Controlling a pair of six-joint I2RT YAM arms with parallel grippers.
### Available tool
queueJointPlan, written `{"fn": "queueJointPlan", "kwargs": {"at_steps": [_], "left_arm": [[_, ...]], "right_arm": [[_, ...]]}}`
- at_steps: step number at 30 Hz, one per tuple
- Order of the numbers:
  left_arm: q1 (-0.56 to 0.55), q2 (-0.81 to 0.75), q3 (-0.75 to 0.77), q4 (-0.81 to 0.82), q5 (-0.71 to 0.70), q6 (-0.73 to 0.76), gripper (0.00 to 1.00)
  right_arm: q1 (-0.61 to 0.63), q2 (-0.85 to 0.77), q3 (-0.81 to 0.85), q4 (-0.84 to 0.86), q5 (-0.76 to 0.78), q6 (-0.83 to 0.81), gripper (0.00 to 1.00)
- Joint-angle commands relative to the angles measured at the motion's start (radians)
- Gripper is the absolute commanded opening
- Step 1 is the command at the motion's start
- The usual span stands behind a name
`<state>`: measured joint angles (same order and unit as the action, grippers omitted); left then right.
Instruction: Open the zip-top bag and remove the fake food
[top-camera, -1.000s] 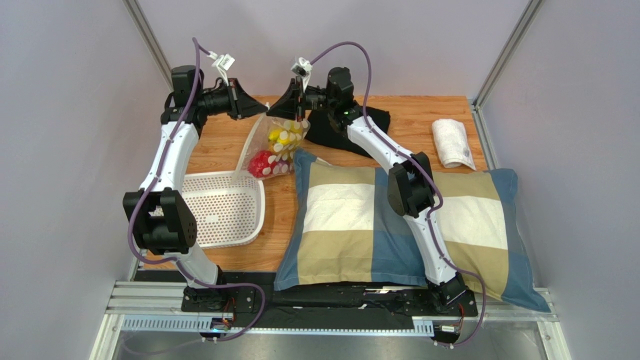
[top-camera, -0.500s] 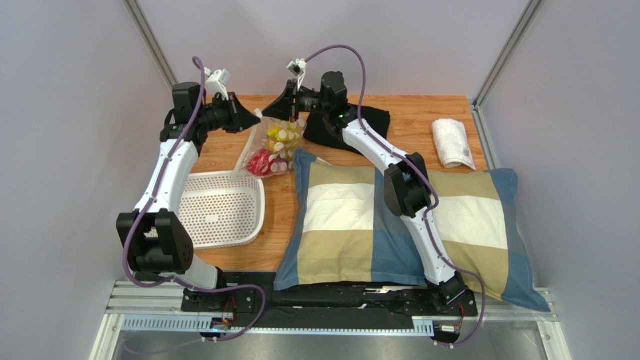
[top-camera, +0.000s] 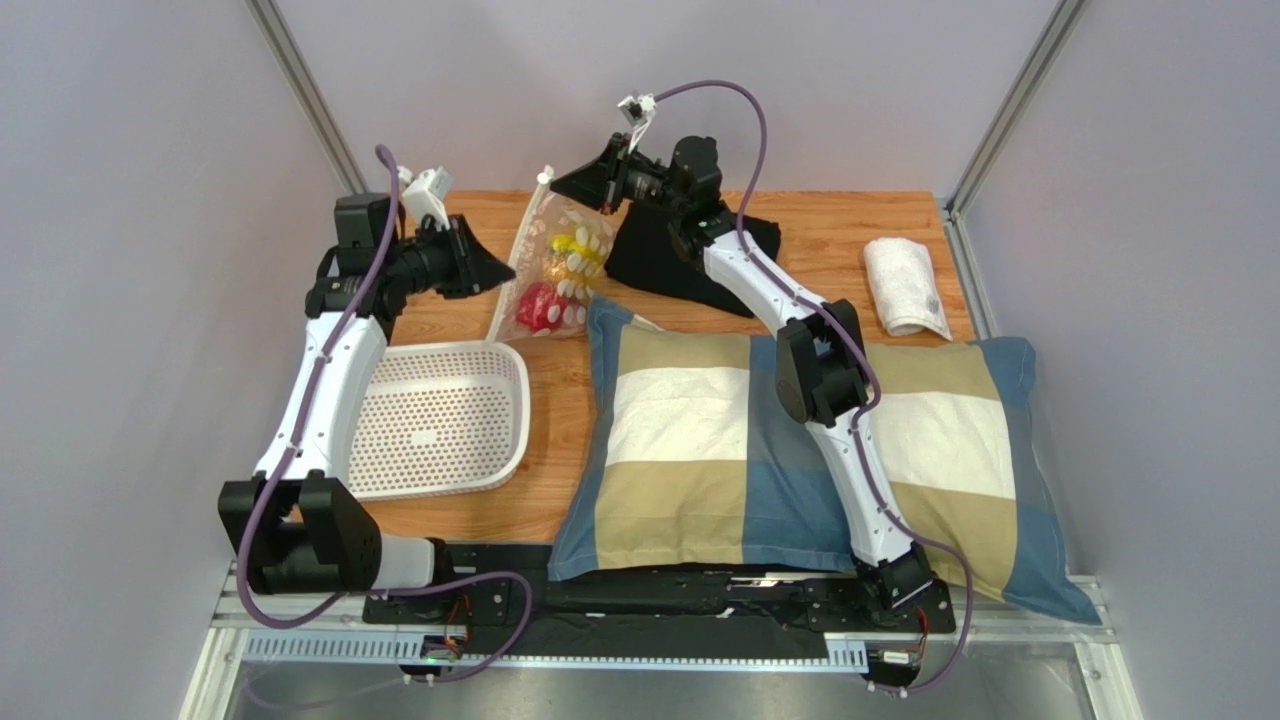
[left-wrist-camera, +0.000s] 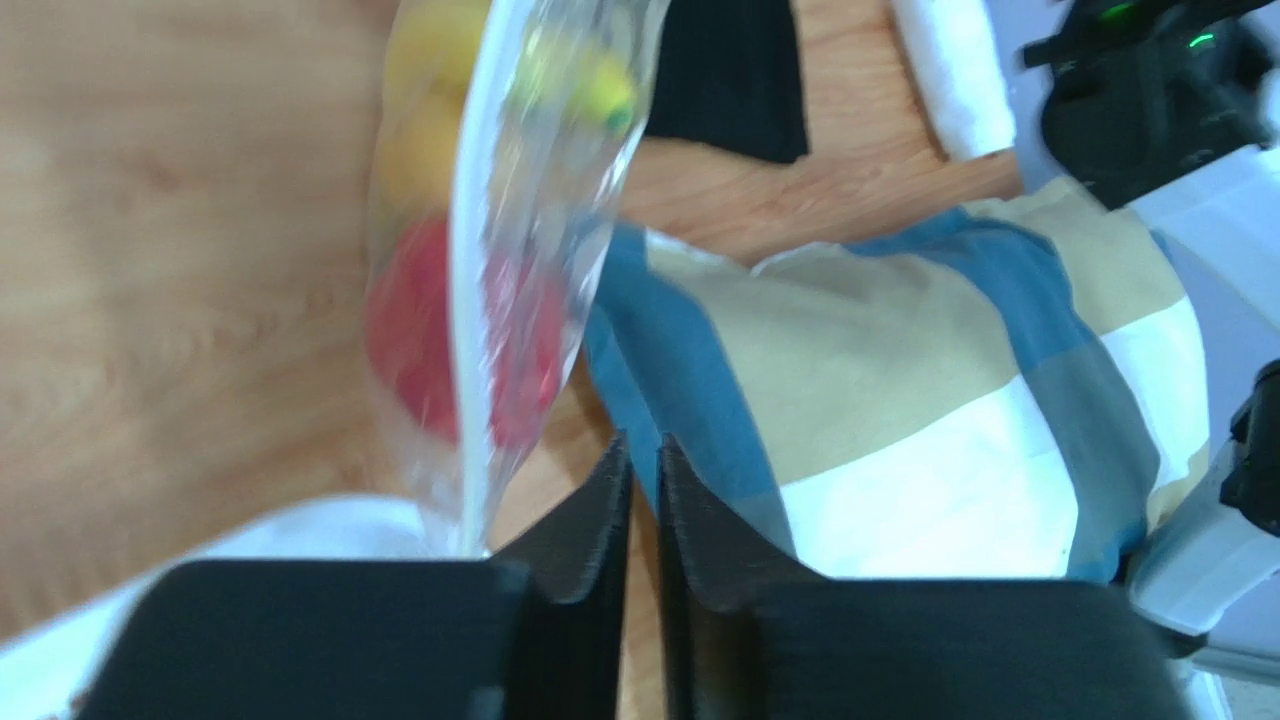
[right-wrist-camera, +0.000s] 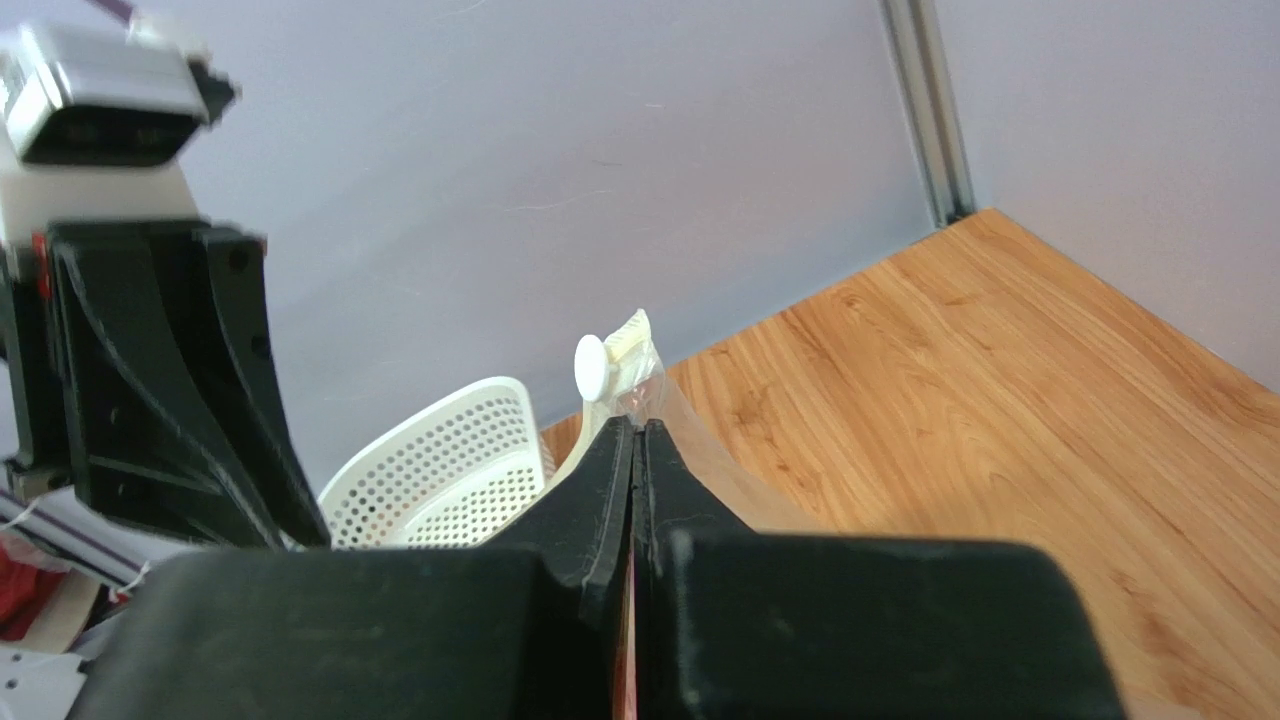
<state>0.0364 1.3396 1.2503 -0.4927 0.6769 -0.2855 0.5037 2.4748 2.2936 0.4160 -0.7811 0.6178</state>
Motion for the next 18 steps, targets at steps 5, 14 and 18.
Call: {"fn": "queueJointPlan", "kwargs": {"at_steps": [5, 14, 18], "left_arm": [[0.014, 0.256, 0.341, 0.183, 0.234, -0.145, 0.61], [0.036, 0.391, 0.408, 0.255, 0.253, -0.185, 0.51], [0.036, 0.402, 0.396, 0.304, 0.301, -0.207, 0.54]], "right_arm": [[0.022, -0.059, -0.052, 0.162, -0.107, 0.025, 0.00], [0.021, -0.050, -0.040, 0.204, -0.155, 0.063, 0.00], [0.021, -0.050, -0.045, 0.214, -0.168, 0.074, 0.00]]}}
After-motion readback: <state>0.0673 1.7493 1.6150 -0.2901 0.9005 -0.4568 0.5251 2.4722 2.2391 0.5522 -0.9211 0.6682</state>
